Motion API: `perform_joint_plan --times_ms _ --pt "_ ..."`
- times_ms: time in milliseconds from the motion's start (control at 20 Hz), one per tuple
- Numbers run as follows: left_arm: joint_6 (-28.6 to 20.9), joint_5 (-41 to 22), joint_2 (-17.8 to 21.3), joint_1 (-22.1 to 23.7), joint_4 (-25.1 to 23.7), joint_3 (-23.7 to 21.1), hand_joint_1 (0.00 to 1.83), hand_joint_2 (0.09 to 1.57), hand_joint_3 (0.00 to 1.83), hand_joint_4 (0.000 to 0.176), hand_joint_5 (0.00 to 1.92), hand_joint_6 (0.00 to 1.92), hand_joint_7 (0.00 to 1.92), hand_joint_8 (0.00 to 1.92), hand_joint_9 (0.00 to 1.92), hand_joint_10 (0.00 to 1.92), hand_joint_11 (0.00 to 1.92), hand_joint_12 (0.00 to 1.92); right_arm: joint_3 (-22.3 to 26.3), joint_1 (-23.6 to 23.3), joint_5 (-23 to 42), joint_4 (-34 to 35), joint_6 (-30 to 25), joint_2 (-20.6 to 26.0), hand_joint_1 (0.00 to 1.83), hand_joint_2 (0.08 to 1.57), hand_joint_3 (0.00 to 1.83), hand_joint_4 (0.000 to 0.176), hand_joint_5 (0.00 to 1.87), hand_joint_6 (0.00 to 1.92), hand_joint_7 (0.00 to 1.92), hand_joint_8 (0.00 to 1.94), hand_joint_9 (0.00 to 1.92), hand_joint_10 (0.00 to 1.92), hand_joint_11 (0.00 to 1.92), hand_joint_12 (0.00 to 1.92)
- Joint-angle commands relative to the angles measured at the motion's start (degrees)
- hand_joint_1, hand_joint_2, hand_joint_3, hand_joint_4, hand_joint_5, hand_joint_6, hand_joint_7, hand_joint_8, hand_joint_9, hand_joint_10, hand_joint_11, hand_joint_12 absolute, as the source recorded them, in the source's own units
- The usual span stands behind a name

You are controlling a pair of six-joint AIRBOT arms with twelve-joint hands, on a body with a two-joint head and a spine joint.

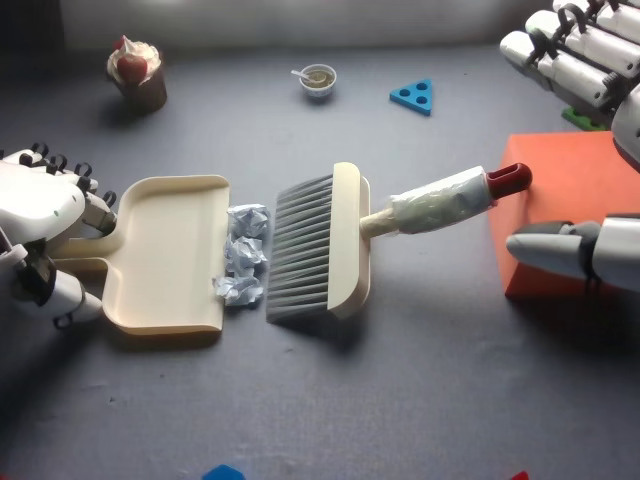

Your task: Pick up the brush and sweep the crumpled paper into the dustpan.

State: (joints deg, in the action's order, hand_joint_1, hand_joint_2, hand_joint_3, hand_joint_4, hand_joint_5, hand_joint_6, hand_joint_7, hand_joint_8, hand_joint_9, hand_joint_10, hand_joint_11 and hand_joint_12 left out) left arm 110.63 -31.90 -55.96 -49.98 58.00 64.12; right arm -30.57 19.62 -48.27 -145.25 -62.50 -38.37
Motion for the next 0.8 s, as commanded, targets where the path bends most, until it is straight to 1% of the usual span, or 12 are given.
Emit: perform_joint_plan --times_ms 0,50,100,150,200,300,350,400,500,550,650,750 --pt "0.3 -4.6 -0.4 -0.1 -1.2 0.3 0.81 1.01 0.00 0.075 0.59 0.02 0.26 0.00 0.21 0.00 0.00 0.63 -0.1 -0.2 -8.5 -2.9 0.2 0.2 0.06 0.99 0.00 0.000 0.12 0.01 0.14 0.01 0.14 0.01 0.17 0.02" --pt "0.3 -4.7 -0.4 -0.2 -1.2 0.3 0.81 1.00 0.00 0.080 0.62 0.01 0.27 0.00 0.22 0.00 0.00 0.65 -0.2 -0.1 -9.6 -2.7 0.2 -0.2 0.05 1.00 0.00 0.000 0.11 0.00 0.13 0.00 0.13 0.00 0.16 0.02" --pt "0.3 -5.0 -0.5 -0.3 -1.0 0.4 0.84 1.00 0.00 0.073 0.66 0.02 0.29 0.00 0.23 0.00 0.01 0.65 -0.3 0.1 -10.6 -2.3 0.7 -0.7 0.05 1.00 0.00 0.000 0.09 0.00 0.11 0.00 0.11 0.00 0.13 0.01" --pt "0.3 -5.0 -0.5 -0.4 -0.9 0.4 0.89 1.00 0.00 0.049 0.72 0.01 0.29 0.00 0.23 0.00 0.01 0.67 -0.3 0.2 -11.5 -1.8 1.2 -1.0 0.03 1.01 0.00 0.000 0.09 0.00 0.11 0.00 0.11 0.00 0.12 0.00" --pt "0.3 -5.0 -0.4 -0.4 -0.9 0.4 0.90 1.00 0.00 0.043 0.74 0.01 0.29 0.00 0.23 0.00 0.01 0.68 -0.2 0.2 -12.5 -1.2 1.7 -1.5 0.02 1.01 0.00 0.000 0.09 0.00 0.11 0.00 0.11 0.00 0.12 0.00" --pt "0.3 -5.4 -0.3 -0.4 -0.9 0.5 0.90 1.00 0.00 0.043 0.74 0.01 0.29 0.00 0.23 0.00 0.01 0.68 -0.2 0.4 -13.9 -0.8 2.2 -1.9 0.02 1.01 0.00 0.000 0.09 0.00 0.11 0.00 0.11 0.00 0.12 0.00" --pt "0.3 -5.4 -0.2 -0.4 -0.9 0.5 1.01 1.08 0.00 0.110 0.94 0.76 0.33 0.01 0.28 0.01 0.02 0.72 -0.2 0.4 -14.0 -0.8 2.3 -2.0 0.05 1.00 0.00 0.000 0.14 0.00 0.15 0.00 0.15 0.01 0.17 0.02" --pt "0.2 -5.3 -0.2 -0.4 -0.9 0.5 1.10 1.10 0.00 0.000 1.00 0.89 0.36 0.01 0.32 0.01 0.06 0.76 -0.2 0.4 -14.2 -0.7 2.3 -2.2 0.03 1.00 0.00 0.000 0.12 0.00 0.14 0.00 0.13 0.00 0.14 0.01" --pt "-0.3 -5.4 -0.1 -0.3 -1.0 0.5 1.12 1.09 0.00 0.000 1.04 0.88 0.38 0.00 0.35 0.00 0.06 0.78 0.0 0.4 -14.3 -0.1 2.3 -2.2 0.02 1.00 0.00 0.000 0.13 0.01 0.15 0.00 0.14 0.00 0.15 0.01" --pt "-0.3 -5.6 0.1 -0.3 -1.1 0.3 1.12 1.11 0.00 0.000 1.00 0.94 0.36 0.00 0.33 0.00 0.02 0.80 0.1 0.4 -14.3 0.3 2.8 -2.2 0.02 1.00 0.00 0.000 0.13 0.00 0.15 0.00 0.14 0.00 0.15 0.01" --pt "-0.3 -5.5 0.6 -0.3 -1.1 0.2 1.11 1.10 0.00 0.000 1.03 0.90 0.39 0.01 0.35 0.01 0.05 0.81 0.4 0.4 -14.9 0.9 3.2 -2.0 0.03 0.99 0.00 0.000 0.12 0.00 0.14 0.00 0.14 0.00 0.17 0.02" --pt "1.1 -5.5 0.6 1.0 -1.0 0.3 1.11 1.10 0.00 0.000 1.02 0.91 0.40 0.00 0.35 0.00 0.02 0.82 0.7 0.2 -14.9 1.6 3.6 -2.1 0.03 1.00 0.00 0.000 0.12 0.00 0.13 0.00 0.13 0.00 0.15 0.00"
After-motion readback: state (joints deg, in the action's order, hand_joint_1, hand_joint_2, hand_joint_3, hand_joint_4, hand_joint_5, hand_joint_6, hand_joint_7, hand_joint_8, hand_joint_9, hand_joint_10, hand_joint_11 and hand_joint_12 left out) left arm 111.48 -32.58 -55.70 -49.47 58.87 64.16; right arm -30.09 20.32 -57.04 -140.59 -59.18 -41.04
